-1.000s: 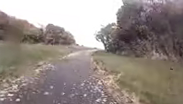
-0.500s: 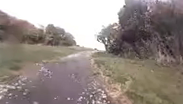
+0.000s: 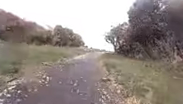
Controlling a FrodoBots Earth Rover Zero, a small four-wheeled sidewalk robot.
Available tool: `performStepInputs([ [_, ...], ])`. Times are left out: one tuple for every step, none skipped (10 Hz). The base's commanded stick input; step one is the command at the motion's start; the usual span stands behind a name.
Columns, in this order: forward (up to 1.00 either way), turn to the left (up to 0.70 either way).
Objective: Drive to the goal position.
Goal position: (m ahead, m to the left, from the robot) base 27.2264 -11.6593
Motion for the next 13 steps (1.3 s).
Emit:
performStepInputs([
  [1.0, 0.0],
  [1.0, 0.0],
  [1.0, 0.0],
  [1.0, 0.0],
  [1.0, 0.0],
  [1.0, 0.0],
  [1.0, 0.0],
  [1.0, 0.0],
  [1.0, 0.0],
  [1.0, 0.0],
  [1.0, 0.0],
  [1.0, 0.0],
  [0.0, 0.0],
])
